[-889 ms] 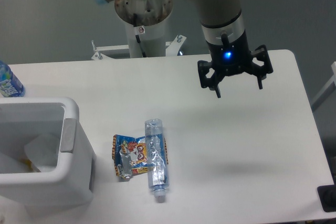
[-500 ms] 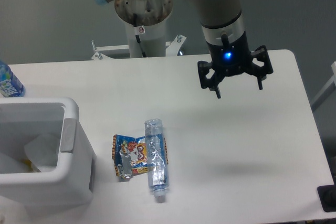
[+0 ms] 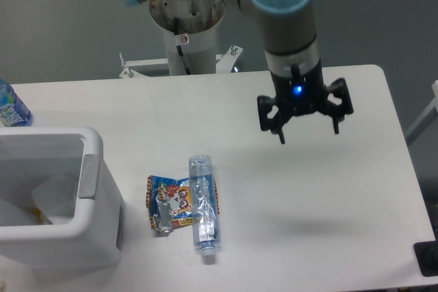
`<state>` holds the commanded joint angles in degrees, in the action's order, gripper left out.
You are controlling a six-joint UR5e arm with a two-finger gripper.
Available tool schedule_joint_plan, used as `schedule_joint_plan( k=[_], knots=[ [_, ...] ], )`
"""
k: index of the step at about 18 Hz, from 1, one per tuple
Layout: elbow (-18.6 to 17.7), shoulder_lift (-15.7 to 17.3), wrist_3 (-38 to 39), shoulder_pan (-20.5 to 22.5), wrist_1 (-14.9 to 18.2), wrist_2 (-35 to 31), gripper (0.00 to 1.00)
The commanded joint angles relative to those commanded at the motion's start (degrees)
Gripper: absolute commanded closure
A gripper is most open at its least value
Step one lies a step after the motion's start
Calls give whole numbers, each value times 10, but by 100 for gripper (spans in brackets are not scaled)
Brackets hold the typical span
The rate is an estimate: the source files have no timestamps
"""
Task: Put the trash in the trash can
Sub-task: 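Move the open gripper down toward the clear plastic bottle, then lower the gripper over the bottle and close on it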
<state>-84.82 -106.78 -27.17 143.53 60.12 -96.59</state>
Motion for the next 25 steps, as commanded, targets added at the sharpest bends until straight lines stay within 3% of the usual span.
schedule_joint_plan(
  k=[3, 8, 11, 16, 19, 22, 25],
  knots=[
    [34, -41, 18, -30, 0, 27, 0],
    [76, -112, 31, -33, 0, 154, 0],
    [84, -135, 41, -33, 0, 221, 0],
    [85, -171, 67, -41, -3, 222, 0],
    [85, -198, 97, -57, -44, 219, 0],
    [84, -219, 106, -69, -60, 216, 0],
    [77, -234, 114, -90, -97, 179, 0]
  ],
)
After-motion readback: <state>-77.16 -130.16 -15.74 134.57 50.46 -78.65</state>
